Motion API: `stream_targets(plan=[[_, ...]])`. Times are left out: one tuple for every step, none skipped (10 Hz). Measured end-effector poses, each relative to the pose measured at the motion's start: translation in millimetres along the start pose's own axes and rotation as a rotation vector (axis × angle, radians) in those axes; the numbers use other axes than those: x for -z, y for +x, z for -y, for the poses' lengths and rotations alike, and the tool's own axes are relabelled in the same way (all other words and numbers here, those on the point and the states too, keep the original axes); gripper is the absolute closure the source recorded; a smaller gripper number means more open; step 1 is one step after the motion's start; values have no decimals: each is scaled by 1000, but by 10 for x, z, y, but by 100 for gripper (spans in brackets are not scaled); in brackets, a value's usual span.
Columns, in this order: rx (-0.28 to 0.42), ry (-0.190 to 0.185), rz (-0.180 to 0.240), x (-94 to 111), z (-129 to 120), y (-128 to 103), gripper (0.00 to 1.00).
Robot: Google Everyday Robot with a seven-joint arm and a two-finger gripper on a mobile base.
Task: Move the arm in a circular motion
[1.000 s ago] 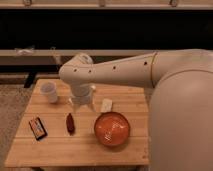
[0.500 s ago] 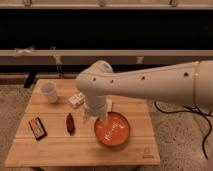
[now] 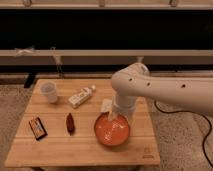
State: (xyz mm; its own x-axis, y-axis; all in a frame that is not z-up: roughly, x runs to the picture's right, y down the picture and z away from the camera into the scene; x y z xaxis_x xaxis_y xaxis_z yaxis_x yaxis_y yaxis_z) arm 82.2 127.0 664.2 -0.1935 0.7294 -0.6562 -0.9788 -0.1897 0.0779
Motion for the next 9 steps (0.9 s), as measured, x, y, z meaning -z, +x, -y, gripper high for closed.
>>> stream_targets(plan=[[-8, 4, 6, -3, 92, -227, 35], [-9, 2, 11, -3, 140, -457, 35], [-7, 2, 19, -5, 183, -722, 35], [0, -2, 27, -8, 173, -966, 35], [12, -7, 36, -2, 115, -1197, 35], [27, -12, 43, -9, 11, -1376, 35], [58, -20, 51, -24, -255, -1611, 35], [79, -23, 55, -31, -440, -1707, 35], [111, -26, 59, -43, -675, -1797, 35]])
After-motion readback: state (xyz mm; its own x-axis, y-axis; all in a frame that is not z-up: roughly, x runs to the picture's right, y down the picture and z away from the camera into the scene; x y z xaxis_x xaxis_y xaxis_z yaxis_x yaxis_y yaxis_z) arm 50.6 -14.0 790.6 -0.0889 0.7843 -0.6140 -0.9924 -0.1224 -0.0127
